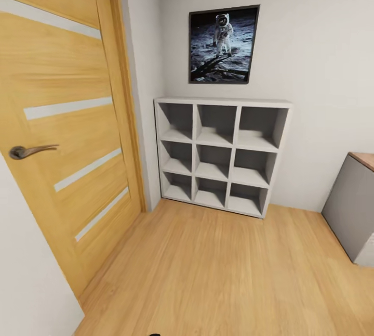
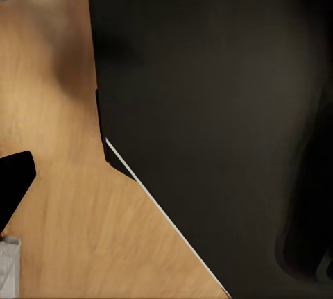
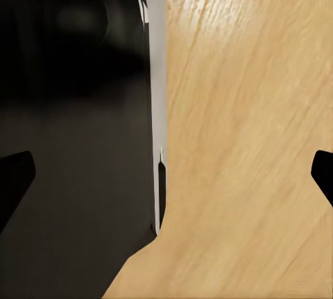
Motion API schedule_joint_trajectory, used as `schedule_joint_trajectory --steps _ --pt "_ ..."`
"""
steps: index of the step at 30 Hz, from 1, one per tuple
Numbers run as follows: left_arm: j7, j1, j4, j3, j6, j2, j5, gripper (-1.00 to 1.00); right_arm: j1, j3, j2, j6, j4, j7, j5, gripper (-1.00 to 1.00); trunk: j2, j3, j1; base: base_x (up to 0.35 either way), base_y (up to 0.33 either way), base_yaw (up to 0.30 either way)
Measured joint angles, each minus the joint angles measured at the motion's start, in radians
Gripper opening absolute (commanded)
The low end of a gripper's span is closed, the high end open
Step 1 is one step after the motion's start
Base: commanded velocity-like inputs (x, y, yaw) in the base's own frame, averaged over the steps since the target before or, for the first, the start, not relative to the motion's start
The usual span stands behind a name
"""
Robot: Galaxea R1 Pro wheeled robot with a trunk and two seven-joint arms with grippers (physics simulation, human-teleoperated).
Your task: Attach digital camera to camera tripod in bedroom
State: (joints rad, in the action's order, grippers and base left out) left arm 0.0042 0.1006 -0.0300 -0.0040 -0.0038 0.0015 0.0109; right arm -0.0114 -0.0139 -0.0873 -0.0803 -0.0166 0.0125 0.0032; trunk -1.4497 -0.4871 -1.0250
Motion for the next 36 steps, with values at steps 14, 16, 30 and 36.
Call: schedule_joint_trajectory --steps 14,16,30,36 --pt "0.0 0.0 0.0 0.0 0.0 0.0 0.0 1.0 0.0 0.0 0.0 -0.007 -0.001 0.0 0.001 1.0 0.0 -0.004 0.0 0.069 -0.022 -0.126" --pt "0.0 0.0 0.0 0.0 -0.001 0.0 0.0 1.0 0.0 0.0 0.001 -0.007 -0.001 0.0 0.001 1.0 0.0 -0.004 0.0 0.039 -0.014 -0.001" --pt "0.002 0.0 -0.223 0.001 -0.002 0.058 -0.001 1.0 0.001 0.003 -0.001 -0.115 0.018 -0.004 0.005 1.0 0.0 -0.004 0.0 0.007 -0.002 0.0" --pt "0.005 0.0 -0.406 0.003 0.003 0.071 0.0 1.0 0.001 0.003 -0.003 -0.246 0.077 -0.004 0.006 1.0 0.0 -0.004 0.0 0.0 0.0 0.0"
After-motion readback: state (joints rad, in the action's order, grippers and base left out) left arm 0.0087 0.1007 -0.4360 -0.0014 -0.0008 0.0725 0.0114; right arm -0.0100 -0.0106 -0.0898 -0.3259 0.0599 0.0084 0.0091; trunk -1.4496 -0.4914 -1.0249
